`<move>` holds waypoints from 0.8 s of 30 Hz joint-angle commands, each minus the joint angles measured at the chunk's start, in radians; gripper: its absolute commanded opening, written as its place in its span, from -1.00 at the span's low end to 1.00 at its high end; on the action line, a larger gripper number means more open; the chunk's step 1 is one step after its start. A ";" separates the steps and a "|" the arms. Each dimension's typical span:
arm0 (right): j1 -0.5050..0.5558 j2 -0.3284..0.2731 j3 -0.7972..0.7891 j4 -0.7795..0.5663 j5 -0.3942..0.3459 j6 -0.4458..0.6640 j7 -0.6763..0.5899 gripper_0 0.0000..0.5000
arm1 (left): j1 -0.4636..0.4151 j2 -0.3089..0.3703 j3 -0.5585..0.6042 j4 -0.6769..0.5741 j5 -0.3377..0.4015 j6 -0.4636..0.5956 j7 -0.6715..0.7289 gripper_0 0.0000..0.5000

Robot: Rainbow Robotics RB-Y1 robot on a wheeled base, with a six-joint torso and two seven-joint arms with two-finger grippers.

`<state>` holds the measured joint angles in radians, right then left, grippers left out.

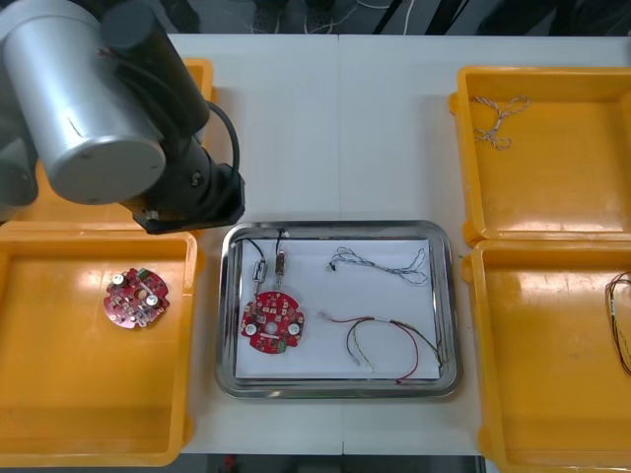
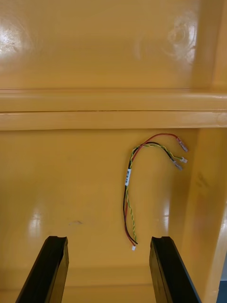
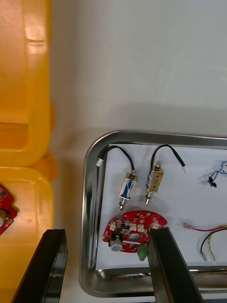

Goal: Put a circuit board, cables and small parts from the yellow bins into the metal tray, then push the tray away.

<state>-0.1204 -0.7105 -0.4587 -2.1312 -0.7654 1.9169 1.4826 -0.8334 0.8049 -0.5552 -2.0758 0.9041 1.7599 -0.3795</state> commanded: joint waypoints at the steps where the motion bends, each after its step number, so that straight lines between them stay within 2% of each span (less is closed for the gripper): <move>1: 0.015 0.008 -0.011 -0.041 -0.003 0.003 -0.059 1.00 | 0.036 0.089 0.106 -0.036 0.065 0.024 -0.039 1.00; 6: 0.013 -0.014 -0.002 -0.052 -0.014 0.003 -0.059 1.00 | 0.103 0.138 0.205 -0.036 0.102 0.046 -0.133 1.00; 14: 0.007 -0.050 0.021 -0.059 -0.041 0.003 -0.059 1.00 | 0.198 0.177 0.342 -0.043 0.121 0.110 -0.257 1.00; 19: 0.004 -0.072 0.028 -0.070 -0.066 0.003 -0.056 1.00 | 0.284 0.197 0.433 -0.069 0.128 0.124 -0.318 1.00; 24: -0.022 -0.103 0.026 -0.084 -0.127 0.003 -0.062 1.00 | 0.399 0.212 0.561 -0.095 0.142 0.127 -0.398 1.00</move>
<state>-0.1206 -0.7543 -0.4430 -2.1794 -0.8644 1.9169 1.4492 -0.5055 0.9635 -0.0817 -2.1315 1.0315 1.8757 -0.7201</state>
